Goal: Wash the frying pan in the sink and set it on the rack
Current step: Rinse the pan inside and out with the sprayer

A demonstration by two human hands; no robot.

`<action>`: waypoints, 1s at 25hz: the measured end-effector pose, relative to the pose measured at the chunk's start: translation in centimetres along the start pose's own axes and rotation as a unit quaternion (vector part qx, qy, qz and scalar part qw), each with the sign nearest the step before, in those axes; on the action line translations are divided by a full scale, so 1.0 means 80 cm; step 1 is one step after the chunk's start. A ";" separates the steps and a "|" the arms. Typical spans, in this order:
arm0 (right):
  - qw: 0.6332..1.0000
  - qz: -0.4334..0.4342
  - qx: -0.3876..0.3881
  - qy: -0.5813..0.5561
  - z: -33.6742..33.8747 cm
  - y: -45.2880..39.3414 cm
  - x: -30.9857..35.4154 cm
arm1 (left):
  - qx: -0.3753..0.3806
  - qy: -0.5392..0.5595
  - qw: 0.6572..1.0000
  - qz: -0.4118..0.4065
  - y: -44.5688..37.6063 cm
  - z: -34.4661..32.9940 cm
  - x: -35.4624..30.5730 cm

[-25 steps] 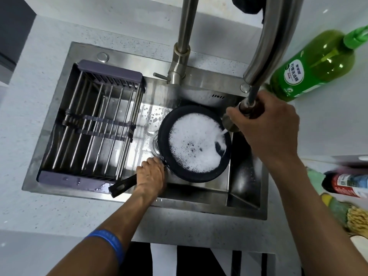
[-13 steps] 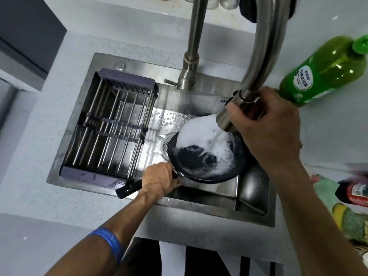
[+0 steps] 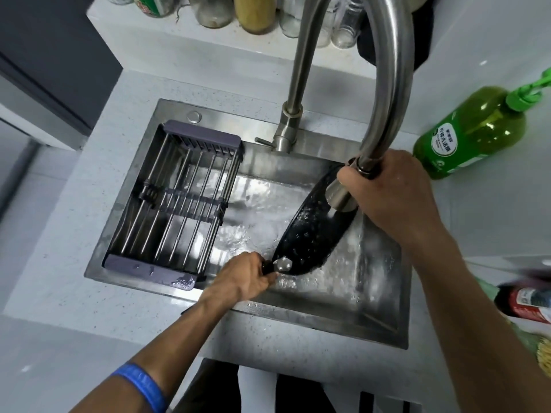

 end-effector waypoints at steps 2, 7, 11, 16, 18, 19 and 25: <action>1.000 -0.005 0.000 -0.015 -0.002 0.001 0.000 | -0.063 -0.147 0.987 -0.019 0.004 0.016 -0.005; 0.999 -0.023 -0.031 -0.034 -0.011 0.003 -0.001 | -0.143 -0.256 0.956 0.020 0.015 0.040 0.001; 0.997 0.015 -0.067 -0.028 -0.017 -0.001 -0.016 | -0.143 -0.285 0.947 0.028 0.022 0.039 0.010; 0.989 -0.136 0.017 -0.058 -0.073 0.057 -0.172 | -0.133 -0.317 0.939 0.030 0.019 0.037 0.022; 0.929 -0.354 0.025 -0.103 -0.123 0.105 -0.267 | -0.132 -0.311 0.941 0.026 0.017 0.036 0.017; 0.866 -0.458 0.035 -0.198 -0.161 0.130 -0.297 | -0.138 -0.304 0.942 0.024 0.016 0.035 0.015; 0.738 -0.548 0.023 -0.393 -0.256 0.162 -0.359 | -0.086 -0.233 0.967 0.054 -0.003 0.027 0.043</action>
Point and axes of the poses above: each hand's wrist, its own y-axis away from the middle knuckle, its own z-axis out of the back of the hand, x = y × z, the point moved 9 cm from there along -y, towards the middle knuckle, and after that the axes turned 5 degrees about -y, right-handed, at the moved point
